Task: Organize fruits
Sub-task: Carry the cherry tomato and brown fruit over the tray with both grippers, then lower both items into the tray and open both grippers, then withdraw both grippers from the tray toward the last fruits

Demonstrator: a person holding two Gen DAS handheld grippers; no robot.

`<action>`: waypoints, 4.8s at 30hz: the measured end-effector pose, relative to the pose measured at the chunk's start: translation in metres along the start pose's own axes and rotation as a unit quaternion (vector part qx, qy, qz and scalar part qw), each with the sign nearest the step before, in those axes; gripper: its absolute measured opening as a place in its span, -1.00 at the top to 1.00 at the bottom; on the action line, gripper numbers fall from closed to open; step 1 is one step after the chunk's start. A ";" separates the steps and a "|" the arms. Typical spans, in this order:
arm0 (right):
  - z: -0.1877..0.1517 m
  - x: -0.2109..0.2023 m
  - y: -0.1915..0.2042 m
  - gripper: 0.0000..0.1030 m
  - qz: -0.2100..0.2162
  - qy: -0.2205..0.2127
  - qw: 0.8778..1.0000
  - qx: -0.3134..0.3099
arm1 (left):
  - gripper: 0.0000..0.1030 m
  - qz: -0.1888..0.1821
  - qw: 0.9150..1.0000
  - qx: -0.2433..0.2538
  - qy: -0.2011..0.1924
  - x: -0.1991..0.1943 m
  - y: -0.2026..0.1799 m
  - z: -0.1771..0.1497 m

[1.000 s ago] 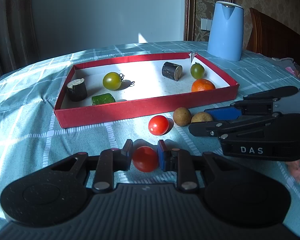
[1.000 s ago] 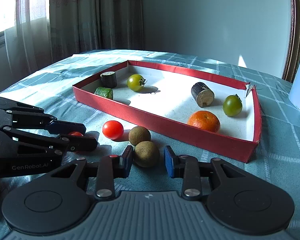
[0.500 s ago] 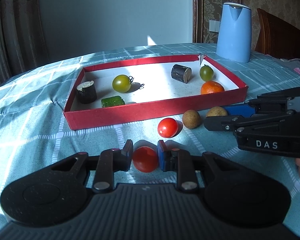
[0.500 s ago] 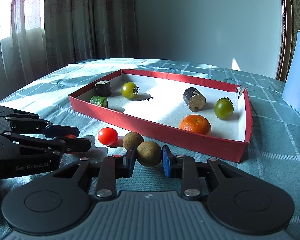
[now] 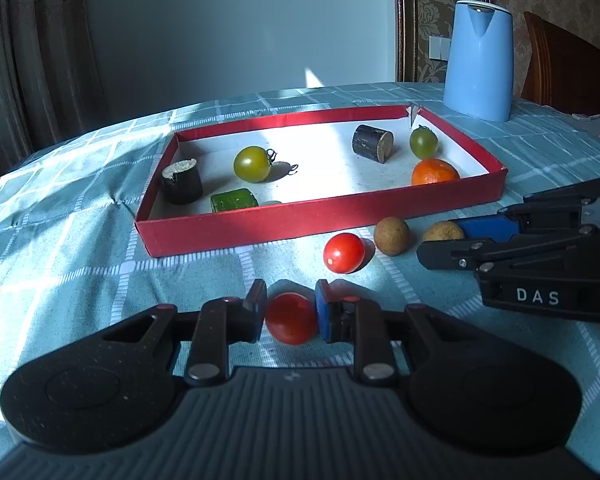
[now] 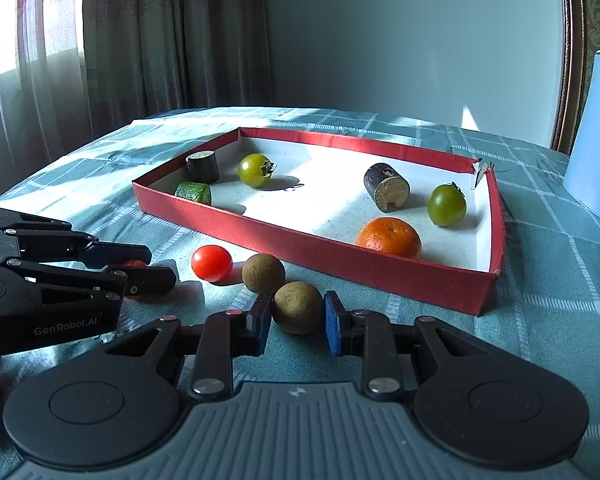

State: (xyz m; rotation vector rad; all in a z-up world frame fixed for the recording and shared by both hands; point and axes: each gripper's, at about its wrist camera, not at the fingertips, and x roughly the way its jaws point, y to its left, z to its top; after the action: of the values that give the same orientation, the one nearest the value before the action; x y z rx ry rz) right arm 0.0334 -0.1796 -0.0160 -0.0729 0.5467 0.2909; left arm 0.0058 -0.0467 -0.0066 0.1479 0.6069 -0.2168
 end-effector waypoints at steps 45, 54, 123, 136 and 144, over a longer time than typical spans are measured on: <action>0.075 0.063 -0.021 0.47 -0.062 -0.022 0.998 -0.004 | 0.54 0.048 0.996 -0.073 0.021 0.088 0.022 0.082; 0.082 0.085 -0.020 0.47 -0.070 -0.003 0.998 -0.004 | 0.54 0.073 0.993 -0.088 0.032 0.108 0.034 0.088; 0.068 0.045 -0.053 -0.22 -0.055 -0.055 0.993 0.094 | -1.00 0.070 0.993 -0.086 -0.038 0.057 0.031 0.064; 0.036 -0.005 -0.059 -0.22 -0.019 -0.080 0.991 0.108 | -1.00 0.010 0.996 -0.065 -0.057 0.010 0.031 0.033; 0.025 -0.011 -0.050 -0.22 -0.017 -0.075 0.993 0.087 | -0.74 -0.038 0.998 -0.033 -0.039 0.007 0.016 0.025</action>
State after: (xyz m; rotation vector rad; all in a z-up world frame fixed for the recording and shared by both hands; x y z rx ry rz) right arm 0.0512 -0.2263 0.0108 0.1086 0.4184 0.2114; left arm 0.0291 -0.0369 0.0105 0.0520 0.5427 -0.2748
